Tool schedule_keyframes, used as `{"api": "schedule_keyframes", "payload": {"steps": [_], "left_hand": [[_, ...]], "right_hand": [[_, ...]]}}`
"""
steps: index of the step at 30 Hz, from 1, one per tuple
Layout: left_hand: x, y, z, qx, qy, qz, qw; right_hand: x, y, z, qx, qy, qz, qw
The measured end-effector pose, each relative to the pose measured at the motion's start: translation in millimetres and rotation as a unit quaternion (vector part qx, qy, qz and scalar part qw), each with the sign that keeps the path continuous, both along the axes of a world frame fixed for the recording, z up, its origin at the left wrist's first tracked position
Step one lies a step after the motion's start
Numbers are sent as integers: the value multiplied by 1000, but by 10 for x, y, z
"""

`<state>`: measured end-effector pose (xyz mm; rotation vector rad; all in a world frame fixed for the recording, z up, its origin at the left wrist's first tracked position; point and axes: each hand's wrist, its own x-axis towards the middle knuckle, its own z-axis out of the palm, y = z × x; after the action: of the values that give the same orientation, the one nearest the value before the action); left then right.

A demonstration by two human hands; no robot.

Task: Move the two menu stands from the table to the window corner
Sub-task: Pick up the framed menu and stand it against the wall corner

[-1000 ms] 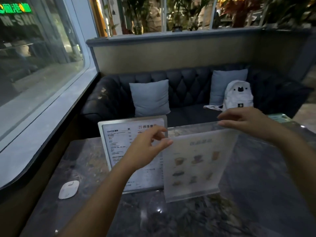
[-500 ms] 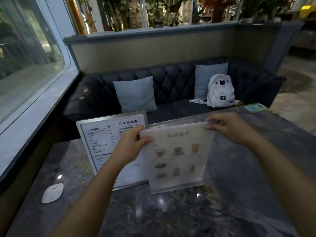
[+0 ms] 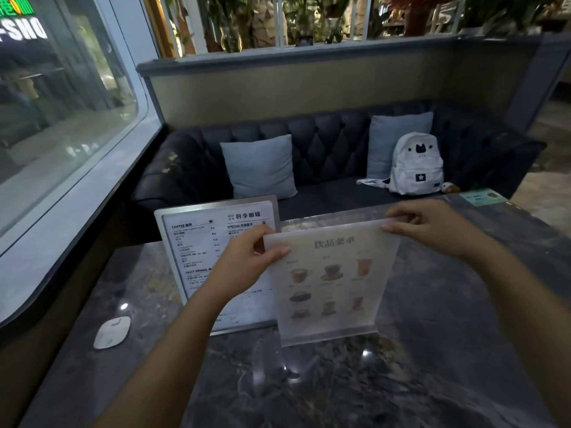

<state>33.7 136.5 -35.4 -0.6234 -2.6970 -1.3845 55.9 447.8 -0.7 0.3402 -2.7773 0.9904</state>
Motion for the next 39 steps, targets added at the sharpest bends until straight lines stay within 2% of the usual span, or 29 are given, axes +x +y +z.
{"api": "schedule_keyframes", "payload": {"steps": [3,9,15,18,27,33,39], "left_hand": [[31,-66,49,30,-5,-4,1000],[11,-301,192,57,46,54,996],[-161,-667,256,1,157,176,972],[-244,-878,276,-14,184,232,955],[-458,-1352,98,-17,138,286,948],[-640,-1440,-115,52,64,285,955],[-718,-1427,-277,134,6,244,960]], "right_hand": [[-12,-49,104,-15,3,5,1000],[-219,-285,305,7,22,18,1000],[-630,-812,449,56,-7,71,996],[-852,-1092,464,100,-33,92,990],[-1322,-1544,268,156,-92,63,982],[-1425,-1604,136,176,-141,76,971],[-1423,-1618,95,205,-130,100,965]]}}
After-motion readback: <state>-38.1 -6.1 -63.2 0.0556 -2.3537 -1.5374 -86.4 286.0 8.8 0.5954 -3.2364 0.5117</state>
